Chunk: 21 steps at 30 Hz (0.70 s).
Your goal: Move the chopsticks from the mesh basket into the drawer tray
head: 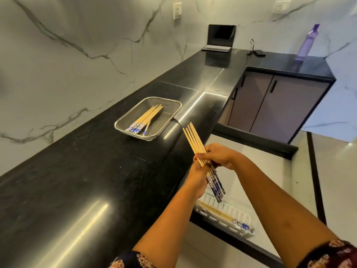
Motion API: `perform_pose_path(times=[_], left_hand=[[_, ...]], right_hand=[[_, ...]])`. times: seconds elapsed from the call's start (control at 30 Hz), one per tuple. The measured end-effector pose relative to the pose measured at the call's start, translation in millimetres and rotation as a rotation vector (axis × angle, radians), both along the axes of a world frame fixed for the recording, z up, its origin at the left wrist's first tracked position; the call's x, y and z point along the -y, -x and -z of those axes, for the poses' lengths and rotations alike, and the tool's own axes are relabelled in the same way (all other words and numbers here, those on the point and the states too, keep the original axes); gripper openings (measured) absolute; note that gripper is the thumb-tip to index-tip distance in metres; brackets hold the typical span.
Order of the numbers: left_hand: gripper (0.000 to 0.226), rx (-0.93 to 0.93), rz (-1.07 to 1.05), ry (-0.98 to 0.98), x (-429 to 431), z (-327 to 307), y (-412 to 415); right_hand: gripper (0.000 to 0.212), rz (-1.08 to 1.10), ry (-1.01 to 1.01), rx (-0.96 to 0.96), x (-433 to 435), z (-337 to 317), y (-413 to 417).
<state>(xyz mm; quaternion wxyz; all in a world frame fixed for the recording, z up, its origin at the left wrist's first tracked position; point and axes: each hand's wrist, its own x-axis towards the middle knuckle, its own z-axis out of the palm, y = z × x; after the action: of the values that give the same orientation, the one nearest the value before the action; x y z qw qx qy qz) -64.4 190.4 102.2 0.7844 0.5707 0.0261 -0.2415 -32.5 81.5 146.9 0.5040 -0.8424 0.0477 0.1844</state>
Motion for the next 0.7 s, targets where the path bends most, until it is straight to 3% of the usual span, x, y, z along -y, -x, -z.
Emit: perform_pose_path(times=[0.13,0.27,0.4,0.53,0.7], left_hand=[[0.03,-0.034,0.114,-0.098,3.4,15.6,13.5],[0.017,0.012,0.289,-0.412,1.8,34.7,17.9],[0.035,0.001,0.195,-0.597,-10.1,48.4,7.2],[0.04,-0.028,0.125,-0.693,-18.5,57.9,-11.3],[0.041,-0.094,0.145,-0.669,-7.5,60.2,-21.3]], right_hand=[[0.019,0.009,0.065,-0.012,8.4,13.9,25.4],[0.023,0.004,0.206,-0.031,21.3,34.5,36.2],[0.024,0.074,0.216,-0.082,40.0,57.9,43.9],[0.026,0.012,0.399,-0.134,50.1,85.3,52.2],[0.016,-0.055,0.598,-0.187,48.0,120.2,62.1]])
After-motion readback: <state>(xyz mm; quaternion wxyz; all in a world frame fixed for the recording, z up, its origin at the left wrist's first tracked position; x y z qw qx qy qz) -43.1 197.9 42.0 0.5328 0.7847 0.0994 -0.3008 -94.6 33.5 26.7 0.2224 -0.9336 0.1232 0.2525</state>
